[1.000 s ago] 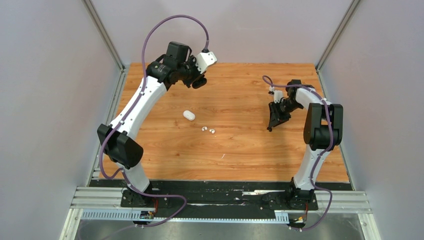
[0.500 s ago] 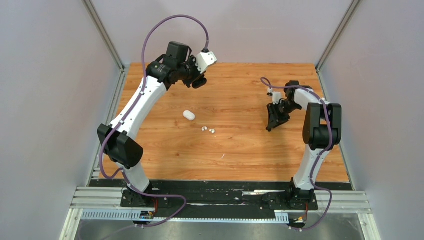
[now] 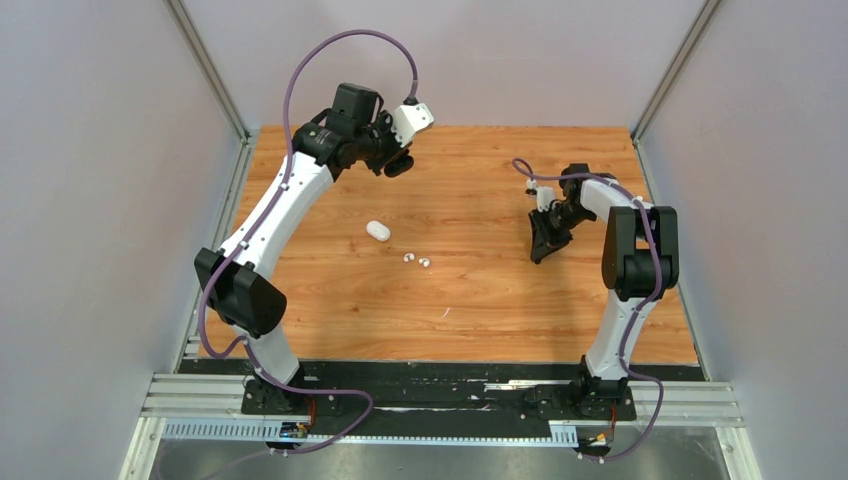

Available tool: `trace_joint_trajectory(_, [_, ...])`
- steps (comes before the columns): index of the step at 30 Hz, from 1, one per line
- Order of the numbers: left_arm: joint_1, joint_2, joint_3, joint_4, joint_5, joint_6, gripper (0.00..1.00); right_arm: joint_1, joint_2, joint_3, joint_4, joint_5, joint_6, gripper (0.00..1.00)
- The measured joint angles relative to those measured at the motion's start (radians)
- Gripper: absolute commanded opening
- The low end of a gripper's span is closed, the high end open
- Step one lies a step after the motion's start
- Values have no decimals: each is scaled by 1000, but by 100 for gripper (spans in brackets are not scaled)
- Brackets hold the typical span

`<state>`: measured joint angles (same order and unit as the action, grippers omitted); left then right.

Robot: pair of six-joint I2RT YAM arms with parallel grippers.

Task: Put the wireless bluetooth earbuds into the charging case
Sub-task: Pick up the right earbud from the center of the board.

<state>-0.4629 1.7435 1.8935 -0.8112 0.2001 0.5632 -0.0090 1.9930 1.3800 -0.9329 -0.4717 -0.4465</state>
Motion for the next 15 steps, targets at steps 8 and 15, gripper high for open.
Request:
trace_joint_trajectory(8, [0,0,0,0,0,-1,0,0,-12,-2,5,24,13,31])
trace_joint_trajectory(15, [0,0,0,0,1,-3,0,0,-24,-14,15,52,13,26])
